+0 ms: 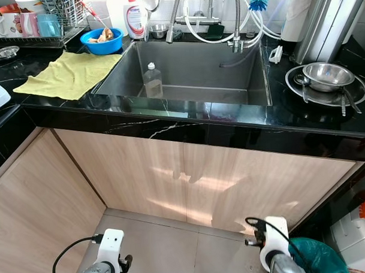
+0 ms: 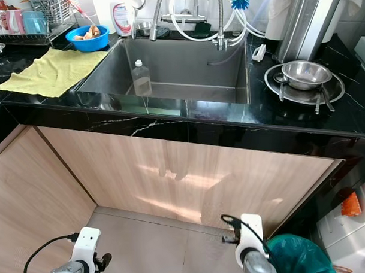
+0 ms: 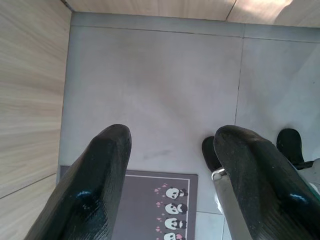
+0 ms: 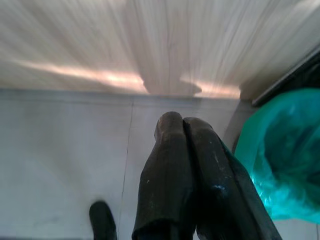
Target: Kitchen organization
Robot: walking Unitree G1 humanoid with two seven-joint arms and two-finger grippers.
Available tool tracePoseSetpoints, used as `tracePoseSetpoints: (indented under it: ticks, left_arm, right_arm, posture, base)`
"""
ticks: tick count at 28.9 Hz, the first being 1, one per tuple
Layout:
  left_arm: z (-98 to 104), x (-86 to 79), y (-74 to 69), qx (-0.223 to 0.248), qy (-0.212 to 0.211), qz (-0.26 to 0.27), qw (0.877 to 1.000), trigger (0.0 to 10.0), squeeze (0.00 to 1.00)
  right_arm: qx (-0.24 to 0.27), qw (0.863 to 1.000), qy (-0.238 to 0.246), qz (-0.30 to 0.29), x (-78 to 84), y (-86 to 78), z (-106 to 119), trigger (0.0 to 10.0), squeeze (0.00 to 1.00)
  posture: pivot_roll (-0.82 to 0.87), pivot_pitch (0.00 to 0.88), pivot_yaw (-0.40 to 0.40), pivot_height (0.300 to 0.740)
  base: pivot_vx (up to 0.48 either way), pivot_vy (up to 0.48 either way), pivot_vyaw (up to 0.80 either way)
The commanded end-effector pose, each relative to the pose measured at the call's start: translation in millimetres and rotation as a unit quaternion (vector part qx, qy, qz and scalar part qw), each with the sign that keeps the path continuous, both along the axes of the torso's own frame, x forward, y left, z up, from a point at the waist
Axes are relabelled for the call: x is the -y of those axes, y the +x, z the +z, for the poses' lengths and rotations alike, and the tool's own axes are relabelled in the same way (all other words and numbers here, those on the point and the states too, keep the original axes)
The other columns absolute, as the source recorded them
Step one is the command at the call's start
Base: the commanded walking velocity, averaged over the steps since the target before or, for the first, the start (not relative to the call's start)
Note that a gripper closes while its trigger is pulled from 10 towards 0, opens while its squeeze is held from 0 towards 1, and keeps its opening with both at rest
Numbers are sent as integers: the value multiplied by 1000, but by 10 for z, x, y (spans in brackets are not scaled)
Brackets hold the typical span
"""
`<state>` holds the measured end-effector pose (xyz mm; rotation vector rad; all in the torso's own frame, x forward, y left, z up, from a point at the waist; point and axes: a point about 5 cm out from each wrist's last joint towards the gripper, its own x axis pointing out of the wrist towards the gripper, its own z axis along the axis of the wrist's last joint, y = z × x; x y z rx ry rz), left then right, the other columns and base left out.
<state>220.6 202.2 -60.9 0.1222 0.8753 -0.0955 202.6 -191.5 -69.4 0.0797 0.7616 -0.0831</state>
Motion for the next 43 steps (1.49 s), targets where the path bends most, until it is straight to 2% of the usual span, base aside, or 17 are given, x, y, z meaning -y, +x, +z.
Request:
tracePoseSetpoints:
  ticks: [1,6,10,18,22,25,28,31,33,35,37,39,43]
  left_arm:
    - [-21,-23,-39,-7,3,1,1000,10000,0]
    - [-1,20,6,-2,0,-4,1000,10000,0]
    - [8,43,27,1,0,-7,1000,10000,0]
    - [9,58,34,2,-2,-6,1000,10000,0]
    - [1,60,21,0,-3,-4,1000,10000,0]
    - [-1,59,18,0,-4,-2,1000,10000,0]
    - [2,60,23,1,-3,-3,1000,10000,0]
    - [3,60,24,1,-3,-3,1000,10000,0]
    - [13,67,39,7,-6,-5,1000,10000,0]
    - [18,71,47,9,-7,-5,1000,10000,0]
    - [20,70,49,10,-7,-5,1000,10000,0]
    - [30,72,64,15,-9,-3,1000,10000,0]
    - [37,73,73,18,-10,-2,1000,10000,0]
  right_arm:
    - [-15,1000,6,7,-54,-77,-52,10000,0]
    - [-41,999,11,-10,-44,-264,-144,10000,0]
    - [-57,998,10,-15,55,-399,-189,10000,0]
    - [-68,998,4,-20,172,-477,-203,10000,0]
    - [-69,997,4,-17,169,-497,-211,10000,0]
    - [-74,997,6,-13,120,-534,-233,10000,0]
    - [-77,997,14,0,-182,-508,-263,10000,0]
    - [-77,997,15,2,-228,-499,-264,10000,0]
    - [-76,997,20,10,-396,-438,-253,10000,0]
    - [-75,997,22,14,-488,-399,-241,10000,0]
    - [-73,997,22,15,-521,-376,-233,10000,0]
    - [-66,997,22,19,-611,-287,-195,10000,0]
    - [-61,998,21,20,-640,-220,-166,10000,0]
  posture:
    - [-79,0,50,740]
    - [-81,0,48,740]
    - [-82,0,49,740]
    - [-78,0,46,740]
    - [-77,0,45,740]
    - [-75,0,43,740]
    - [-76,0,44,740]
    - [-75,0,44,740]
    - [-76,0,44,740]
    - [-76,0,44,740]
    - [-74,0,44,740]
    - [-75,0,45,740]
    - [-75,0,46,740]
  base:
    - [0,0,0]
    - [0,0,0]
    - [252,0,0]
    - [269,0,0]
    - [274,0,0]
    - [277,0,0]
    - [279,0,0]
    - [279,0,0]
    - [0,0,0]
    - [0,0,0]
    - [0,0,0]
    - [0,0,0]
    - [0,0,0]
